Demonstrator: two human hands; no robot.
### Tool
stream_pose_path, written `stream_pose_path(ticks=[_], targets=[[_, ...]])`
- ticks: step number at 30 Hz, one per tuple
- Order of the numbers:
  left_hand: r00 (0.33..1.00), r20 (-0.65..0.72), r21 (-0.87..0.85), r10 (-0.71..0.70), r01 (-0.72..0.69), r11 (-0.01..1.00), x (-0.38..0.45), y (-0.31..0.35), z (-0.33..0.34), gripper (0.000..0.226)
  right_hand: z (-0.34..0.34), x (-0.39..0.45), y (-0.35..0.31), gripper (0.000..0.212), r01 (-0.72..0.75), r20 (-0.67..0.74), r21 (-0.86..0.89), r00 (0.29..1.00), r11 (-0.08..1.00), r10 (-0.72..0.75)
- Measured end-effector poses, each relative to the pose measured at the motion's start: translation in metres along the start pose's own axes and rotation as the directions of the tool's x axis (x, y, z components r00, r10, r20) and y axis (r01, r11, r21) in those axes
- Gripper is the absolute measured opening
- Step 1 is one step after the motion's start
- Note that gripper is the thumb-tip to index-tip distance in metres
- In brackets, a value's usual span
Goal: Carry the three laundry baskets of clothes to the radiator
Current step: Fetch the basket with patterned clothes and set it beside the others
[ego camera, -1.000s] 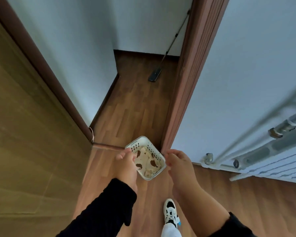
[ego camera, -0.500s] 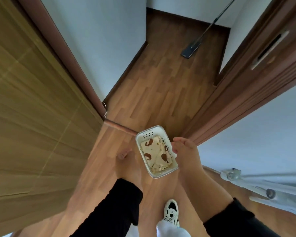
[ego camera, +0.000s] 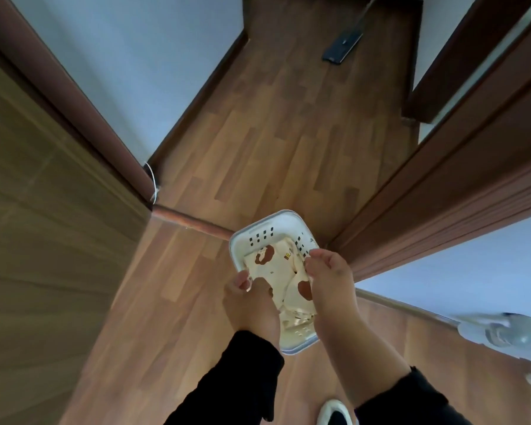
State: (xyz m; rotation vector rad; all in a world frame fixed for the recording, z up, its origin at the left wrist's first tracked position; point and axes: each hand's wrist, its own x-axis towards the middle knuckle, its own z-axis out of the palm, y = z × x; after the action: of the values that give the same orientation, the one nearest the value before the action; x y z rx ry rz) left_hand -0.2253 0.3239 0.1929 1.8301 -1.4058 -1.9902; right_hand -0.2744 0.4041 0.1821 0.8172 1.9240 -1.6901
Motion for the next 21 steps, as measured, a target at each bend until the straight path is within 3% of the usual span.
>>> stream_pose_path(ticks=[5,10,12,15,21], targets=[[0.999,-0.037,0.101,-0.013,0.017,0.995,0.084,-0.063,0.027,0.058,0.004,0.094,0.064,0.019,-0.022,-0.044,0.018,0.999,1.000,0.022],[0.998,0.000,0.133,0.066,-0.065,0.989,0.158,-0.105,0.042,0.035,0.022,0.173,0.086,0.013,-0.069,0.041,0.059,0.997,0.996,0.067],[0.998,0.060,0.147,0.019,-0.028,0.989,0.179,-0.116,0.047,0.035,0.027,0.197,0.081,0.017,-0.019,0.022,0.042,1.000,0.999,0.018],[0.990,0.064,0.175,-0.128,0.116,0.978,0.194,-0.123,0.053,0.056,0.031,0.217,0.080,0.024,-0.006,-0.024,0.044,1.000,0.999,0.007],[0.990,-0.014,0.290,-0.141,0.139,0.947,0.196,-0.130,0.052,0.059,0.043,0.224,0.096,0.032,0.115,-0.051,-0.091,0.991,0.989,-0.120]])
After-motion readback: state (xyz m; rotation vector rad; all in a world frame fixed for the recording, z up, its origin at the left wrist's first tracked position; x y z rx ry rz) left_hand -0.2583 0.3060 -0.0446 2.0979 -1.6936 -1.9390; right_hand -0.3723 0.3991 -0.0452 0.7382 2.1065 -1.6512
